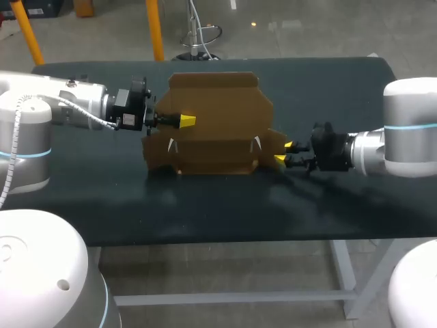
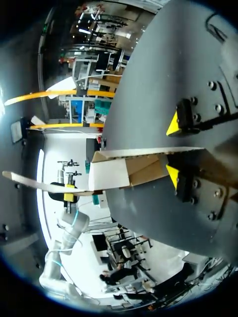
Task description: Assemble the packaging by folding the flat box into shape, placing the metal phone stand inside, and closing the box properly
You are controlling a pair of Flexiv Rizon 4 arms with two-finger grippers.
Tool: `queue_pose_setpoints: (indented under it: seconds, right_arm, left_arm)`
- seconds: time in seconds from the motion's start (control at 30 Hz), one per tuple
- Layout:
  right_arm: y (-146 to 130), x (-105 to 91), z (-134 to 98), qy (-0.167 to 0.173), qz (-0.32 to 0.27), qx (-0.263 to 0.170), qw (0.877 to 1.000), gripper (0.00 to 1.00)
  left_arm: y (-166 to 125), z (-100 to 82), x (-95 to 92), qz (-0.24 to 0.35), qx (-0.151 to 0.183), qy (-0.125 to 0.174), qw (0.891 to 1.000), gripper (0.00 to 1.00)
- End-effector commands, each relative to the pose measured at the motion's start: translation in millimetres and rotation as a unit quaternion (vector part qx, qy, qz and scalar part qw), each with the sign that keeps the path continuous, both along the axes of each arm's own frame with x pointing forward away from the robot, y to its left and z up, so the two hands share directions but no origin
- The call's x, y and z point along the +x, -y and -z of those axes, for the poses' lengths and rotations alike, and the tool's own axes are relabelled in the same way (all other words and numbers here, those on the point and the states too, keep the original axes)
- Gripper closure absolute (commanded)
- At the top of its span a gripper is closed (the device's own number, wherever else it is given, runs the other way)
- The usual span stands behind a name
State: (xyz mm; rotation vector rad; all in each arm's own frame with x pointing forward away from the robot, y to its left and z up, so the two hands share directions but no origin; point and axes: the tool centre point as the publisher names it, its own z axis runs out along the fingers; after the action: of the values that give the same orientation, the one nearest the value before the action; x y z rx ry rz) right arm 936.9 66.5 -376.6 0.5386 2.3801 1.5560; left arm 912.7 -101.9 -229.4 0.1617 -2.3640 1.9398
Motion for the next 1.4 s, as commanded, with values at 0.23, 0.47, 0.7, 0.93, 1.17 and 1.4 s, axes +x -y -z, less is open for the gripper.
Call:
queue_pose_setpoints:
  seconds: [0.23, 0.47, 0.7, 0.93, 1.17, 1.4]
  right_arm:
    - [-11.0, -7.5, -0.3, 0.005, 0.014, 0.006, 1.0, 1.0]
    - [-16.4, -13.4, 0.2, 0.004, 0.027, 0.008, 1.0, 1.0]
    - [-23.4, -16.9, 1.1, 0.003, 0.047, 0.02, 0.999, 1.0]
    - [-32.9, -17.1, 3.1, 0.0, 0.065, 0.027, 0.998, 1.0]
    - [-45.0, -19.2, 5.5, -0.005, 0.078, 0.031, 0.996, 0.8]
    - [-56.3, -26.2, 4.9, -0.005, 0.09, 0.033, 0.995, 0.69]
  left_arm:
    - [0.3, 3.4, 0.1, 0.0, 0.0, 0.0, 1.0, 1.0]
    - [0.3, 3.4, 0.1, 0.0, 0.0, 0.0, 1.0, 1.0]
    - [0.3, 3.4, 0.1, 0.0, 0.0, 0.0, 1.0, 1.0]
    - [0.3, 3.4, 0.1, 0.0, 0.0, 0.0, 1.0, 1.0]
    - [0.3, 3.4, 0.1, 0.0, 0.0, 0.0, 1.0, 1.0]
    - [0.3, 3.4, 0.1, 0.0, 0.0, 0.0, 1.0, 1.0]
